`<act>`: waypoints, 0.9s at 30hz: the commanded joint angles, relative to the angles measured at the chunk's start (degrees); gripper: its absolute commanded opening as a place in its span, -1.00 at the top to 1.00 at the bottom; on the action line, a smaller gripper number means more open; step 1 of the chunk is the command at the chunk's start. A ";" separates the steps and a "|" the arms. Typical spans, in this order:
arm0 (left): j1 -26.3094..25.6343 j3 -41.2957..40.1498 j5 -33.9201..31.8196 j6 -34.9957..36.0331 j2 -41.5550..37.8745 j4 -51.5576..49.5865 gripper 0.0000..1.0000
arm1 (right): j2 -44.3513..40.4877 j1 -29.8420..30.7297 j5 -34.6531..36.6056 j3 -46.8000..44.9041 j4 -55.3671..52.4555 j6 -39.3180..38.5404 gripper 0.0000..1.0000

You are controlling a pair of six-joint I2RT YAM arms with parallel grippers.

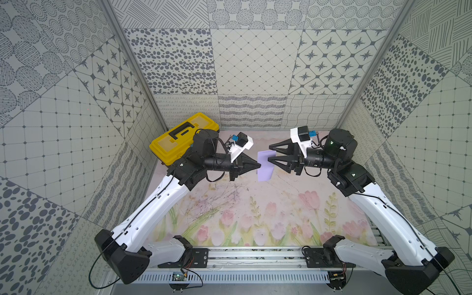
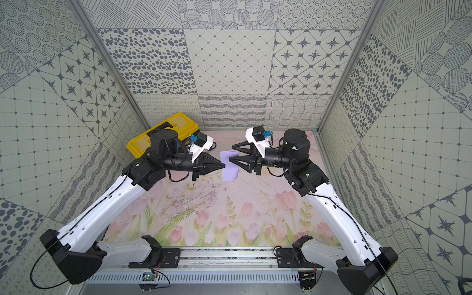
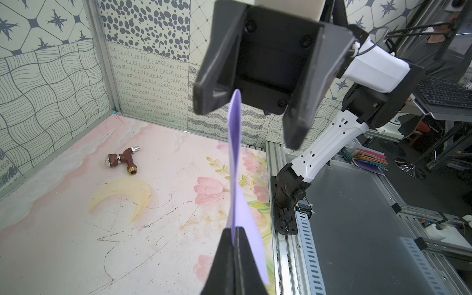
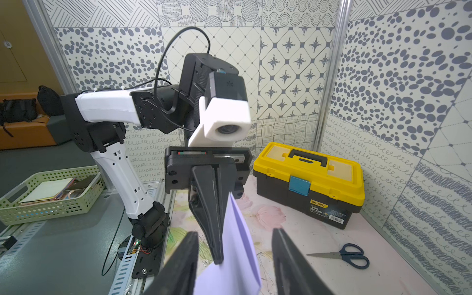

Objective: Fold the square paper along the opposite sides
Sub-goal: Smooth out the paper.

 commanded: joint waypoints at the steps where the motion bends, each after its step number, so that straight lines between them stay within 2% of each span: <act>1: -0.07 -0.06 0.24 0.41 -1.12 1.19 1.00 | -1.45 -0.26 -0.14 -1.07 2.84 -0.03 -0.41; 10: -0.09 0.47 1.89 -0.25 -4.32 3.20 1.00 | -0.28 -1.43 -5.82 -3.53 2.74 0.31 -0.44; 17: -0.09 -0.36 1.15 -0.90 -4.23 4.08 1.00 | 1.18 -1.47 -13.27 -2.74 2.82 0.94 0.01; 24: -0.09 -0.76 0.77 -1.62 -5.00 5.83 1.00 | 2.05 -1.33 -14.21 -2.76 3.31 1.89 0.05; 27: -0.07 -0.68 0.68 -1.71 -5.21 5.87 1.00 | 2.66 -1.38 -14.02 -2.56 3.44 2.43 0.18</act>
